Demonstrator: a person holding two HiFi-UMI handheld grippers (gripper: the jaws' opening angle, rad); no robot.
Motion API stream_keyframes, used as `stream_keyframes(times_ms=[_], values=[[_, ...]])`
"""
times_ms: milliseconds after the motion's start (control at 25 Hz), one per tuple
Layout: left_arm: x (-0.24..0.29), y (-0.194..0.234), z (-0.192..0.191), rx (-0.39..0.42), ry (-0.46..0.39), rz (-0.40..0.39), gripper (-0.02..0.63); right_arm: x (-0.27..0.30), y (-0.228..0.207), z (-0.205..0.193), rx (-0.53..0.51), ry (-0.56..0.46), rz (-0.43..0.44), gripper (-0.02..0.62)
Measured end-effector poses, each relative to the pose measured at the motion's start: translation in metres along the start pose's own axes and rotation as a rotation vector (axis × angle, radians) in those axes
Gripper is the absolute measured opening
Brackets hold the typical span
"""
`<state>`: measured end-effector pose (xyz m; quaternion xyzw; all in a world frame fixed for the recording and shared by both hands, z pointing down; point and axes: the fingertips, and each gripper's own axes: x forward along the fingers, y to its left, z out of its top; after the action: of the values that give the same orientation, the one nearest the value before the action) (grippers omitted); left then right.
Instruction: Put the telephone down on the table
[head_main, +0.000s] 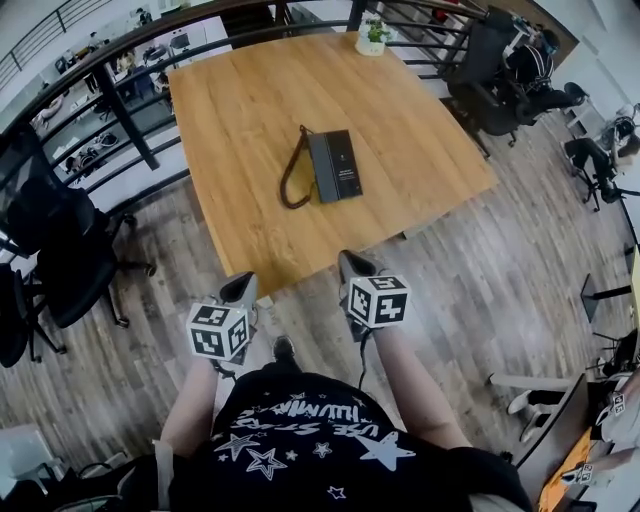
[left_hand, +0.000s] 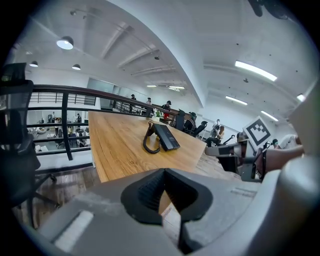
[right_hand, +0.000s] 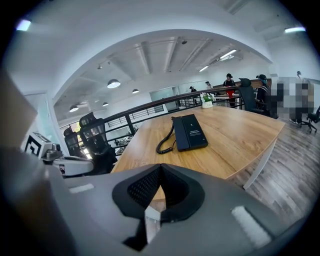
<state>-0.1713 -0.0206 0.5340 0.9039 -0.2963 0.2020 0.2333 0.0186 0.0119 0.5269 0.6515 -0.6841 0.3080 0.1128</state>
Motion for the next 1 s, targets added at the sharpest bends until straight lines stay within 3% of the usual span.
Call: stream_keyframes(times_ms=[320,1000], values=[[-0.014,-0.042,-0.017,0.017,-0.003,0.008,0.002,-0.058,-0.023,-0.049,0.084,0.018,-0.021,-0.002],[-0.072,-0.121,-0.061,0.005,-0.031,0.019,0.002,-0.146,-0.001,-0.086,0.008,-0.003,0.047,-0.002]])
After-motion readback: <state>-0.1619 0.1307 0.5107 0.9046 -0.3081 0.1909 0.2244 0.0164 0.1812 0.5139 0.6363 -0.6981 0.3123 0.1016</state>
